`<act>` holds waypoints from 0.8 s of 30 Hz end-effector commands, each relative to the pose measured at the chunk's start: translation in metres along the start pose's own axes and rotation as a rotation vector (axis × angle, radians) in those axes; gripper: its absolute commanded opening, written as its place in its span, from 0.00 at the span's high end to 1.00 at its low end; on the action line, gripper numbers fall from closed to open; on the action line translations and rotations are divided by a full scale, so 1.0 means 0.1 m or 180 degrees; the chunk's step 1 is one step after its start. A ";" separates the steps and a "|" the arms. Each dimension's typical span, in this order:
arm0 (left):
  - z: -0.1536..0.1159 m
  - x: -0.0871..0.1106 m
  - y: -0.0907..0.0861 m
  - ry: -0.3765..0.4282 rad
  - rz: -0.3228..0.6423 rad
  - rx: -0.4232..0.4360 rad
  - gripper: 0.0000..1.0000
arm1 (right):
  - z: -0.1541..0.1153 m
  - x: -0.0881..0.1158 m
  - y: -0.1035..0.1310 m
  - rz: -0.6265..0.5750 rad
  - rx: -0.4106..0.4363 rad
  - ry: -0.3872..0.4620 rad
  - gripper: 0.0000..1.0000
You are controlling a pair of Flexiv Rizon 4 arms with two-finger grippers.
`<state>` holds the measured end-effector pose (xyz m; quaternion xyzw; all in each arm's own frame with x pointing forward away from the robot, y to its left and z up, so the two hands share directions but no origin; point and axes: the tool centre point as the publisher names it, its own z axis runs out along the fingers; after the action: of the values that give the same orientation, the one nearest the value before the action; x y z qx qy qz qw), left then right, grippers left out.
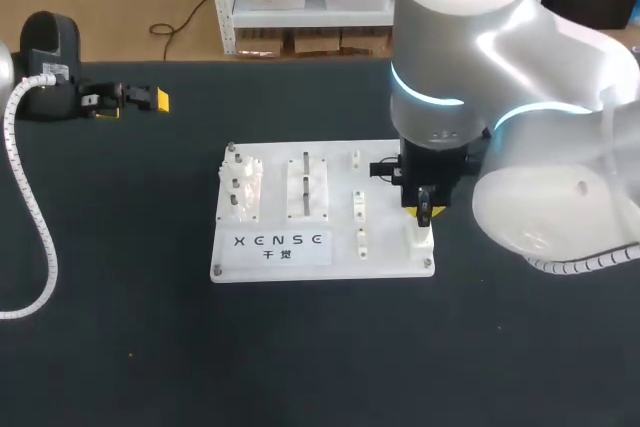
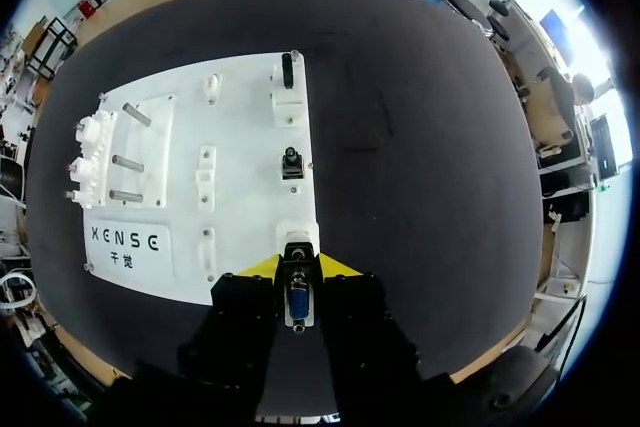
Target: Insert the USB connector, Ethernet cable, and multi-pin plug into their matching sockets one by one.
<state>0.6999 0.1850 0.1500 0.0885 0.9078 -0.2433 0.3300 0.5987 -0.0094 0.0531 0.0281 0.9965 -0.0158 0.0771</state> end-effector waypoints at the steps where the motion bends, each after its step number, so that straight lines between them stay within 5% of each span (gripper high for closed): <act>1: 0.00 0.00 0.00 0.0000 0.0000 0.0000 0.00 | 0.05 0.05 -0.04 0.0018 -0.0032 -0.0051 1.00; 24: 0.00 0.00 0.00 0.0000 0.0000 0.0000 0.00 | 0.33 0.02 -0.02 0.0085 0.0027 0.0167 1.00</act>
<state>0.6999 0.1850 0.1500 0.0885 0.9078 -0.2433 0.3300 0.5960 -0.0128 0.0445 0.0418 0.9970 -0.0136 0.0642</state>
